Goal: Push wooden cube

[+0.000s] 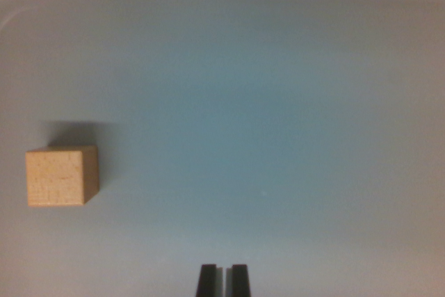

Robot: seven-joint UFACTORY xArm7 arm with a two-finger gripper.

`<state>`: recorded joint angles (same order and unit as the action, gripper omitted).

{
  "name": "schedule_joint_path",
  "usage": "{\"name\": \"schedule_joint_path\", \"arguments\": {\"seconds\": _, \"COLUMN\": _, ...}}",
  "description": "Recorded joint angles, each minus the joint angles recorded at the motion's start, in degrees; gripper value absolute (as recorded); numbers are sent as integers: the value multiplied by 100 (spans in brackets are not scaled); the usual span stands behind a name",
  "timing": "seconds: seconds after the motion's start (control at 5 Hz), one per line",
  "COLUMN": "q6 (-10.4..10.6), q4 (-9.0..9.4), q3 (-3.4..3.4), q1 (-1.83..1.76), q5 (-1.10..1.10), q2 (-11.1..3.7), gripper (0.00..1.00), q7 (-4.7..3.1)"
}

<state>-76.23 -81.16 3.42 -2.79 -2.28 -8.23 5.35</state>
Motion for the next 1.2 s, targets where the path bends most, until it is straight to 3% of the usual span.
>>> {"name": "schedule_joint_path", "arguments": {"seconds": 0.2, "q6": 0, "q4": 0, "q3": 0, "q1": 0, "q5": 0, "q2": 0, "gripper": 0, "q7": 0}}
{"name": "schedule_joint_path", "arguments": {"seconds": 0.4, "q6": 261, "q4": 181, "q3": 52, "q1": -66, "q5": -3, "q2": -109, "gripper": 0, "q7": 90}}
{"name": "schedule_joint_path", "arguments": {"seconds": 0.6, "q6": 261, "q4": 181, "q3": 52, "q1": -66, "q5": -3, "q2": -109, "gripper": 0, "q7": 90}}
{"name": "schedule_joint_path", "arguments": {"seconds": 0.8, "q6": 528, "q4": 367, "q3": 106, "q1": -134, "q5": -5, "q2": -220, "gripper": 0, "q7": 182}}
{"name": "schedule_joint_path", "arguments": {"seconds": 1.0, "q6": 528, "q4": 367, "q3": 106, "q1": -134, "q5": -5, "q2": -220, "gripper": 0, "q7": 182}}
{"name": "schedule_joint_path", "arguments": {"seconds": 1.2, "q6": 800, "q4": 556, "q3": 160, "q1": -203, "q5": -8, "q2": -333, "gripper": 0, "q7": 275}}
